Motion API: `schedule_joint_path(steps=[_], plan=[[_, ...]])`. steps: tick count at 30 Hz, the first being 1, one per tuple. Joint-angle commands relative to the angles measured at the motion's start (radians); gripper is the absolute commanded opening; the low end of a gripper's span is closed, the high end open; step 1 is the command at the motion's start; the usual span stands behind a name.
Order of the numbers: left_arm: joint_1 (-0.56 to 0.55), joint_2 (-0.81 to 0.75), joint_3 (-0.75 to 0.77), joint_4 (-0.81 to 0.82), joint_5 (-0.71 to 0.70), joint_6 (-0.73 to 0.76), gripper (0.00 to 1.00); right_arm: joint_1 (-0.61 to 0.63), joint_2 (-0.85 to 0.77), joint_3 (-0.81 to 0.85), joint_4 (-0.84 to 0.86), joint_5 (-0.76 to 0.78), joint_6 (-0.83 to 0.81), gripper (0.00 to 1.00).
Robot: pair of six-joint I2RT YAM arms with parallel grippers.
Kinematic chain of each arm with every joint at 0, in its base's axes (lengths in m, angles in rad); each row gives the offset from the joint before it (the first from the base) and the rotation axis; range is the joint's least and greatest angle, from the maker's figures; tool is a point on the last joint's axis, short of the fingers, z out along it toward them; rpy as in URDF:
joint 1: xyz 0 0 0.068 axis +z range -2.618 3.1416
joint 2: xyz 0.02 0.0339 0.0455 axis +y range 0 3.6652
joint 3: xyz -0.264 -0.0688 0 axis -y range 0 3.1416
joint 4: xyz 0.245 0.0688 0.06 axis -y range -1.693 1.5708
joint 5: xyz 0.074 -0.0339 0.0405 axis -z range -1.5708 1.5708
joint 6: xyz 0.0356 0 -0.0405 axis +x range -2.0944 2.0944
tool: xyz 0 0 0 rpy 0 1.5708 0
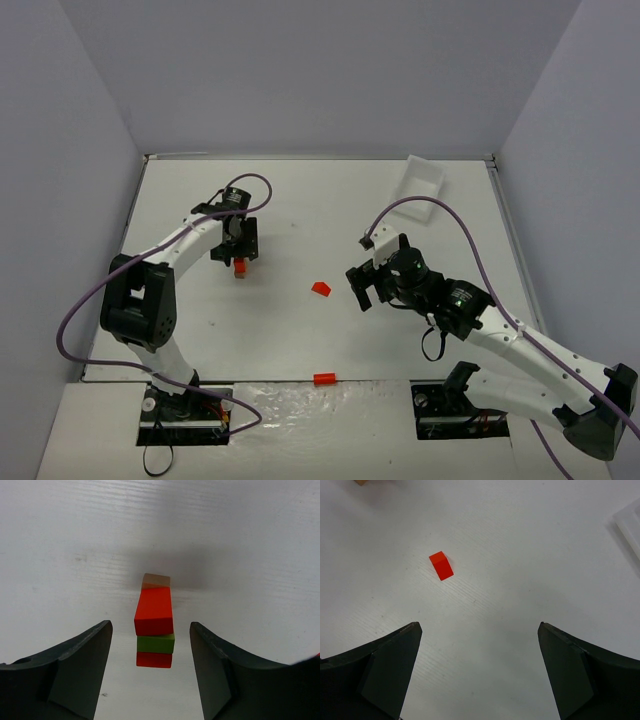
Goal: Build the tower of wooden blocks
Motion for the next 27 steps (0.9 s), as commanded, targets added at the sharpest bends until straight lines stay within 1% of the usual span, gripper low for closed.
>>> schedule_joint_path(steps=[1, 9, 17, 21, 27], plan=[[-0.018, -0.072, 0.043, -0.015, -0.011, -0.004, 0.61, -0.007, 0.009, 0.035, 0.060, -0.008, -0.009, 1.00], [-0.019, -0.062, -0.005, -0.013, -0.030, 0.004, 0.61, -0.006, 0.007, 0.035, 0.061, -0.008, -0.007, 1.00], [-0.016, -0.032, 0.011, -0.012, -0.050, 0.008, 0.60, -0.006, 0.007, 0.035, 0.061, -0.018, -0.003, 1.00], [-0.009, -0.023, 0.019, -0.014, -0.053, 0.012, 0.56, -0.006, 0.005, 0.033, 0.061, -0.019, -0.003, 1.00], [-0.002, -0.016, 0.021, -0.013, -0.052, 0.017, 0.55, -0.007, 0.011, 0.035, 0.061, -0.019, -0.003, 1.00]])
